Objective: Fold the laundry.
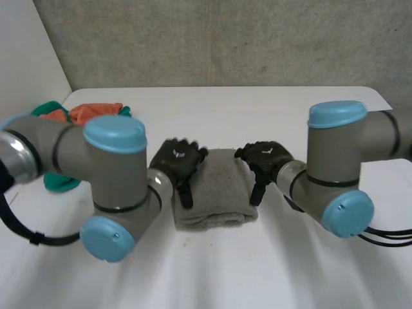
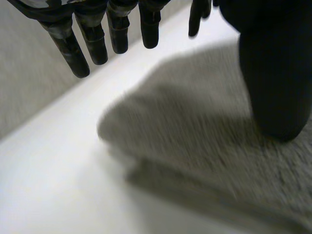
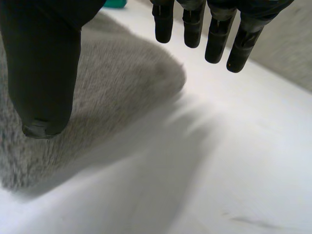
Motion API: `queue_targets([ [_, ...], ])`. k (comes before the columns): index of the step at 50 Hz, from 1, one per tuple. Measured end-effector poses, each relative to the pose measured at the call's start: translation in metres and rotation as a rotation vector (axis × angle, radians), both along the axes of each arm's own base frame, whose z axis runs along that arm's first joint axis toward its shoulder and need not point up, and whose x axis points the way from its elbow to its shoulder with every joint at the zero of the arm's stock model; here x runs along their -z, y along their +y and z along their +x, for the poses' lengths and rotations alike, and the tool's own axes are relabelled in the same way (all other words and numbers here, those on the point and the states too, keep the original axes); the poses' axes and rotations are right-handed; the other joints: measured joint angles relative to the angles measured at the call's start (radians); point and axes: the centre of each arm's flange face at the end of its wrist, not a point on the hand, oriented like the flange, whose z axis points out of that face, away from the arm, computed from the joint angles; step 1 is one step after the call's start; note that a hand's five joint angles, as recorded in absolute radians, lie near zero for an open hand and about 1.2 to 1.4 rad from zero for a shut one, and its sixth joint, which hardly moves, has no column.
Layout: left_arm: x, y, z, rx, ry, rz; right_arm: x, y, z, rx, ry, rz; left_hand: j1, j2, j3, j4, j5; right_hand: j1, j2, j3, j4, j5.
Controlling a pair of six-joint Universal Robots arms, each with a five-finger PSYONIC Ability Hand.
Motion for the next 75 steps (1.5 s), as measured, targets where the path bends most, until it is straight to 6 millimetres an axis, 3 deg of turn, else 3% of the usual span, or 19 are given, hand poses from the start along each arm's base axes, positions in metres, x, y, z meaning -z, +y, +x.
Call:
queue_targets([
  [4, -0.023, 0.000, -0.003, 0.056, 0.051, -0.038, -0.007, 0.004, -0.008, 0.035, -0.030, -0.034, 0.000, 0.000, 0.000, 0.000, 0.000, 0.000, 0.000, 0.000, 0.000, 0.000],
  [5, -0.044, 0.002, -0.004, 0.115, 0.096, -0.067, -0.009, 0.006, -0.017, 0.082, -0.059, -0.041, 0.000, 0.000, 0.000, 0.000, 0.000, 0.000, 0.000, 0.000, 0.000, 0.000],
  [9, -0.064, 0.004, -0.003, 0.179, 0.134, -0.087, -0.007, 0.009, -0.029, 0.140, -0.092, -0.021, 0.000, 0.000, 0.000, 0.000, 0.000, 0.000, 0.000, 0.000, 0.000, 0.000],
  [12, -0.085, 0.009, -0.001, 0.253, 0.168, -0.097, 0.004, 0.016, -0.042, 0.206, -0.133, 0.048, 0.000, 0.000, 0.000, 0.000, 0.000, 0.000, 0.000, 0.000, 0.000, 0.000],
  [16, -0.096, 0.011, 0.003, 0.295, 0.180, -0.085, 0.015, 0.025, -0.047, 0.223, -0.168, 0.125, 0.000, 0.000, 0.000, 0.000, 0.000, 0.000, 0.000, 0.000, 0.000, 0.000],
  [27, -0.101, 0.015, 0.005, 0.338, 0.188, -0.053, 0.034, 0.032, -0.036, 0.217, -0.349, 0.321, 0.000, 0.000, 0.000, 0.000, 0.000, 0.005, 0.001, 0.000, 0.000, 0.000],
  [46, -0.111, 0.017, 0.003, 0.389, 0.209, -0.075, 0.048, 0.024, -0.003, 0.156, -0.396, 0.336, 0.000, 0.000, 0.000, 0.000, 0.000, 0.175, 0.104, 0.146, 0.132, 0.119],
  [51, -0.111, 0.017, 0.003, 0.387, 0.210, -0.078, 0.053, 0.028, 0.007, 0.131, -0.392, 0.331, 0.000, 0.000, 0.000, 0.000, 0.000, 0.251, 0.272, 0.272, 0.250, 0.230],
  [56, -0.111, 0.016, 0.003, 0.385, 0.210, -0.078, 0.055, 0.026, 0.013, 0.122, -0.392, 0.308, 0.000, 0.000, 0.000, 0.000, 0.000, 0.516, 0.652, 0.582, 0.684, 0.643],
  [59, -0.111, 0.016, 0.003, 0.385, 0.209, -0.077, 0.056, 0.021, 0.016, 0.123, -0.393, 0.288, 0.000, 0.000, 0.000, 0.000, 0.000, 0.660, 0.805, 0.745, 0.922, 0.849],
  [67, -0.110, 0.016, 0.004, 0.385, 0.209, -0.076, 0.045, -0.003, 0.020, 0.122, -0.399, 0.202, 0.000, 0.000, 0.000, 0.000, 0.000, 0.731, 0.924, 0.890, 0.958, 0.860],
  [69, -0.111, 0.017, 0.004, 0.385, 0.209, -0.077, 0.040, -0.024, 0.011, 0.147, -0.392, 0.148, 0.000, 0.000, 0.000, 0.000, 0.000, 0.731, 0.925, 0.891, 0.958, 0.860],
  [71, -0.111, 0.017, 0.004, 0.385, 0.209, -0.077, 0.039, -0.029, 0.008, 0.154, -0.390, 0.137, 0.000, 0.000, 0.000, 0.000, 0.000, 0.731, 0.925, 0.891, 0.958, 0.860],
  [72, -0.111, 0.017, 0.003, 0.385, 0.209, -0.078, 0.035, -0.055, -0.009, 0.195, -0.375, 0.082, 0.000, 0.000, 0.000, 0.000, 0.000, 0.740, 0.925, 0.891, 0.958, 0.860],
  [75, -0.111, 0.017, 0.003, 0.385, 0.209, -0.079, 0.032, -0.085, -0.030, 0.244, -0.355, 0.027, 0.000, 0.000, 0.000, 0.000, 0.000, 0.742, 0.925, 0.891, 0.958, 0.861],
])
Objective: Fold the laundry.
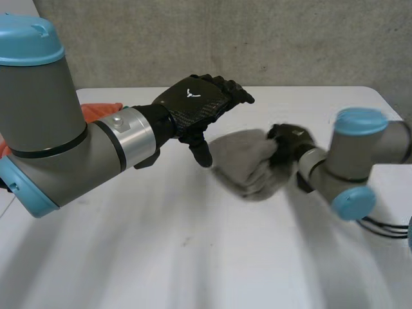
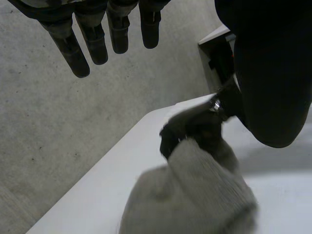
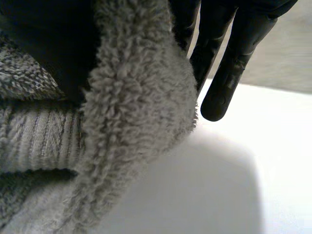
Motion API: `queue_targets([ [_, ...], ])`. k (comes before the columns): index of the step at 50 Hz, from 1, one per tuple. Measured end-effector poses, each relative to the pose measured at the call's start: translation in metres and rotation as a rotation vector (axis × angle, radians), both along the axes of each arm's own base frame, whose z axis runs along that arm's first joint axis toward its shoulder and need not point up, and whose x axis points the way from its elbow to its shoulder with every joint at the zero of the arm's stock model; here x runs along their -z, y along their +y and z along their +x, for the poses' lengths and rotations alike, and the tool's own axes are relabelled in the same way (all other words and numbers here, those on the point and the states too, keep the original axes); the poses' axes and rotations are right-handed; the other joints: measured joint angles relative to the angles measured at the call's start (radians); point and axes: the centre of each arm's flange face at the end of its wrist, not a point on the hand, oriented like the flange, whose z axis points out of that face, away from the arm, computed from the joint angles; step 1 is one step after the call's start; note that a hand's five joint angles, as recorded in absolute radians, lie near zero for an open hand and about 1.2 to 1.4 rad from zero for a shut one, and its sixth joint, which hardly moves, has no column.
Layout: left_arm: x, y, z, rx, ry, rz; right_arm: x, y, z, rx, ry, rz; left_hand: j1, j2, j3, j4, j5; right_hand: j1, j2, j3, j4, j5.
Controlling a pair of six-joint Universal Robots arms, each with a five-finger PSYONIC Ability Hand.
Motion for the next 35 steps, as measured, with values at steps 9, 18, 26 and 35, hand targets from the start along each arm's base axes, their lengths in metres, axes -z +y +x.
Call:
queue_targets([
  [9, 0.000, 0.000, 0.000, -0.003, 0.000, -0.003, -0.001, -0.087, -0.084, 0.193, 0.056, -0.070, 0.000, 0.000, 0.000, 0.000, 0.000, 0.000, 0.006, 0.017, 0.000, 0.005],
  [18, 0.000, 0.000, 0.000, -0.008, -0.001, -0.002, 0.004, -0.157, -0.198, 0.405, 0.100, -0.099, 0.000, 0.000, 0.000, 0.000, 0.000, 0.000, 0.006, 0.017, 0.003, 0.005],
  [26, 0.000, 0.001, -0.001, -0.007, -0.002, -0.001, 0.005, -0.176, -0.248, 0.493, 0.115, -0.152, 0.000, 0.000, 0.000, 0.000, 0.000, 0.000, 0.006, 0.022, 0.003, 0.005],
  [35, 0.001, 0.002, -0.002, -0.004, -0.002, 0.000, 0.015, -0.179, -0.292, 0.598, 0.205, -0.166, 0.000, 0.000, 0.000, 0.000, 0.000, -0.234, -0.352, -0.289, -0.358, -0.273],
])
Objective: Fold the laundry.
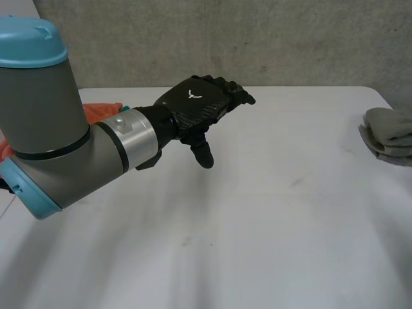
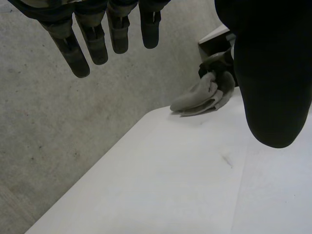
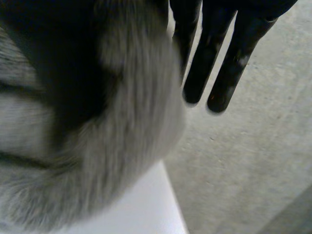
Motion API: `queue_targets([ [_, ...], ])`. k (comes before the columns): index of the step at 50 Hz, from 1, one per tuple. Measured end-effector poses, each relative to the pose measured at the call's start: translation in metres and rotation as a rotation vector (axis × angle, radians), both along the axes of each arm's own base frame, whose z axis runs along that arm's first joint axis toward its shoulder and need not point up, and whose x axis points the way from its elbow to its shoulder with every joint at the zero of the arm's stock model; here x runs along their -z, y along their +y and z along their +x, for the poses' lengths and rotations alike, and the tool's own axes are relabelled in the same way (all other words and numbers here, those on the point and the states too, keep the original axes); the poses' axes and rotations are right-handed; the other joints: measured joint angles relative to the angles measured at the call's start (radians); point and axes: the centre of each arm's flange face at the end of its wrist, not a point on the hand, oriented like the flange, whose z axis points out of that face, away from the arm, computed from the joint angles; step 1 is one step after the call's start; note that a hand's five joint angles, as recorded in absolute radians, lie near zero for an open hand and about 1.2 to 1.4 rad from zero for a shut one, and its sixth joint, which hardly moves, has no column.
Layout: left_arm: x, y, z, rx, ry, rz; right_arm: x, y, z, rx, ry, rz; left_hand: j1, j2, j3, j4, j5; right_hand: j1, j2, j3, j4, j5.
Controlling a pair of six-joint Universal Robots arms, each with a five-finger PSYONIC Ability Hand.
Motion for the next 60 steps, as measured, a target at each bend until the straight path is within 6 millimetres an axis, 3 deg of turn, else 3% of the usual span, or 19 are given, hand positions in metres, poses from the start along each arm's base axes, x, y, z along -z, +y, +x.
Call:
queue_targets([
  [2, 0.000, 0.000, 0.000, 0.001, 0.000, 0.000, 0.001, 0.001, -0.006, 0.013, 0.033, 0.010, 0.000, 0.000, 0.000, 0.000, 0.000, -0.308, -0.335, -0.331, -0.330, -0.331],
  [5, 0.000, 0.001, 0.000, 0.002, 0.000, 0.000, 0.001, 0.002, -0.009, 0.019, 0.083, 0.028, 0.000, 0.000, 0.000, 0.000, 0.000, -0.455, -0.562, -0.591, -0.594, -0.577],
  [12, 0.001, 0.003, 0.001, 0.003, -0.003, 0.007, -0.013, 0.013, -0.009, 0.017, 0.279, 0.128, 0.000, 0.000, 0.000, 0.000, 0.000, -0.457, -0.571, -0.602, -0.600, -0.587],
  [17, 0.000, 0.006, 0.004, 0.000, -0.005, 0.010, -0.028, 0.024, -0.013, 0.029, 0.602, 0.246, 0.000, 0.000, 0.000, 0.000, 0.000, -0.457, -0.571, -0.602, -0.600, -0.587],
  [21, -0.004, 0.007, 0.008, -0.007, -0.001, 0.003, -0.061, 0.023, -0.026, 0.153, 0.858, 0.238, 0.000, 0.000, 0.000, 0.000, 0.000, -0.457, -0.571, -0.602, -0.600, -0.587],
  [23, -0.005, 0.006, 0.009, -0.010, 0.001, 0.000, -0.067, 0.023, -0.028, 0.171, 0.878, 0.227, 0.000, 0.000, 0.000, 0.000, 0.000, -0.457, -0.571, -0.602, -0.600, -0.587],
  [25, -0.011, 0.002, 0.015, -0.032, 0.010, -0.015, -0.105, 0.020, -0.030, 0.268, 0.952, 0.121, 0.000, 0.000, 0.000, 0.000, 0.000, -0.457, -0.571, -0.602, -0.600, -0.587],
  [26, -0.011, 0.002, 0.015, -0.032, 0.010, -0.015, -0.105, 0.020, -0.030, 0.268, 0.952, 0.121, 0.000, 0.000, 0.000, 0.000, 0.000, -0.457, -0.571, -0.602, -0.600, -0.587],
  [29, -0.016, -0.007, 0.023, -0.076, 0.017, -0.031, -0.134, 0.022, -0.008, 0.252, 0.925, 0.003, 0.000, 0.000, 0.000, 0.000, 0.000, -0.457, -0.571, -0.602, -0.600, -0.587],
  [32, -0.022, -0.020, 0.034, -0.140, 0.026, -0.053, -0.154, 0.028, 0.031, 0.157, 0.853, -0.103, 0.000, 0.000, 0.001, 0.000, 0.000, -0.457, -0.571, -0.602, -0.600, -0.587],
  [33, -0.025, -0.030, 0.043, -0.193, 0.032, -0.071, -0.163, 0.038, 0.067, 0.053, 0.777, -0.161, 0.000, 0.000, 0.000, 0.000, 0.000, -0.457, -0.571, -0.602, -0.600, -0.587],
  [35, -0.027, -0.043, 0.053, -0.259, 0.037, -0.092, -0.167, 0.054, 0.106, -0.073, 0.686, -0.199, 0.000, 0.000, 0.000, 0.000, 0.000, -0.457, -0.571, -0.602, -0.600, -0.587],
  [39, -0.027, -0.068, 0.073, -0.369, 0.043, -0.126, -0.158, 0.091, 0.172, -0.298, 0.543, -0.204, 0.000, 0.000, 0.000, 0.000, 0.000, -0.457, -0.571, -0.602, -0.600, -0.587],
  [40, -0.026, -0.079, 0.082, -0.410, 0.043, -0.137, -0.151, 0.109, 0.198, -0.387, 0.498, -0.191, 0.000, 0.000, 0.000, 0.000, 0.000, -0.457, -0.571, -0.602, -0.600, -0.587],
  [45, -0.007, -0.124, 0.122, -0.548, 0.018, -0.144, -0.117, 0.179, 0.267, -0.642, 0.419, -0.112, 0.000, 0.000, 0.000, 0.000, 0.000, -0.457, -0.571, -0.602, -0.600, -0.587],
  [47, 0.001, -0.136, 0.135, -0.581, 0.004, -0.140, -0.107, 0.197, 0.280, -0.696, 0.414, -0.089, 0.000, 0.000, 0.000, 0.000, 0.000, -0.457, -0.571, -0.602, -0.600, -0.587],
  [52, 0.047, -0.177, 0.183, -0.660, -0.102, -0.104, -0.074, 0.262, 0.311, -0.855, 0.427, -0.022, 0.000, 0.000, 0.000, 0.000, 0.000, -0.457, -0.571, -0.602, -0.600, -0.587],
  [56, 0.088, -0.198, 0.209, -0.648, -0.217, -0.089, -0.063, 0.291, 0.314, -0.905, 0.443, -0.005, 0.000, 0.000, 0.000, 0.000, 0.000, -0.457, -0.571, -0.602, -0.600, -0.587],
  [60, 0.120, -0.211, 0.222, -0.626, -0.301, -0.096, -0.058, 0.304, 0.311, -0.918, 0.452, 0.007, 0.001, 0.000, 0.000, 0.000, 0.000, -0.457, -0.571, -0.602, -0.600, -0.587],
])
